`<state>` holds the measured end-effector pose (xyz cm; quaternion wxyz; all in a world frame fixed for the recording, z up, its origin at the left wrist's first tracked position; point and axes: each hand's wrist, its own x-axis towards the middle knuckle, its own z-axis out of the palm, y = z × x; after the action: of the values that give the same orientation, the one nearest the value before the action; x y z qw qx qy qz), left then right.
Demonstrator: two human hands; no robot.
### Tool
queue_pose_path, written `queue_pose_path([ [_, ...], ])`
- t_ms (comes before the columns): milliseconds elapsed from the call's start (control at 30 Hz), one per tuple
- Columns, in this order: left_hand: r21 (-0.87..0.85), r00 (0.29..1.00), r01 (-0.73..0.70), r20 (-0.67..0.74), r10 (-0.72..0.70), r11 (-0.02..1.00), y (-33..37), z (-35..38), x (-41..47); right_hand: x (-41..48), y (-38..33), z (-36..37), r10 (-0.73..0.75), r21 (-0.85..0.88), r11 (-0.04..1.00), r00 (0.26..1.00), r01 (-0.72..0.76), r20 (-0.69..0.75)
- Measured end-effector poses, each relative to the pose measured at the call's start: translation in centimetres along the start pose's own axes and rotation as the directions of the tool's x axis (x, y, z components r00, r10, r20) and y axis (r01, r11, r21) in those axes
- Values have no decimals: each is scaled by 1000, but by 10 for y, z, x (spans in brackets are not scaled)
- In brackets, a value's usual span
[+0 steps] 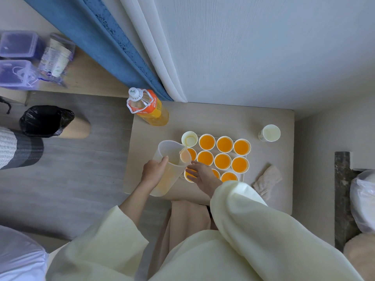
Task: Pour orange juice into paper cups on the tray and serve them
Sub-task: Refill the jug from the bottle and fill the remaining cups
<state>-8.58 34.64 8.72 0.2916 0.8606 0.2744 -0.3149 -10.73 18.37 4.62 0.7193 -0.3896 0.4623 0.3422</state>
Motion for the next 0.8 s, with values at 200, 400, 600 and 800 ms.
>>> queue_pose_path([
  [200,-22,1000,10,9,-9,1000,20,-3,13,1,-13,1,-20,59,998,1000,19,4],
  [400,-55,999,32,23,-31,998,34,-4,25,5,-19,2,-32,90,996,999,31,12],
  [600,-28,998,33,47,-32,999,42,-4,35,7,-23,6,-23,107,994,1000,23,0],
  [800,10,998,38,46,-38,999,47,-4,44,13,-26,7,-23,109,994,1000,22,4],
])
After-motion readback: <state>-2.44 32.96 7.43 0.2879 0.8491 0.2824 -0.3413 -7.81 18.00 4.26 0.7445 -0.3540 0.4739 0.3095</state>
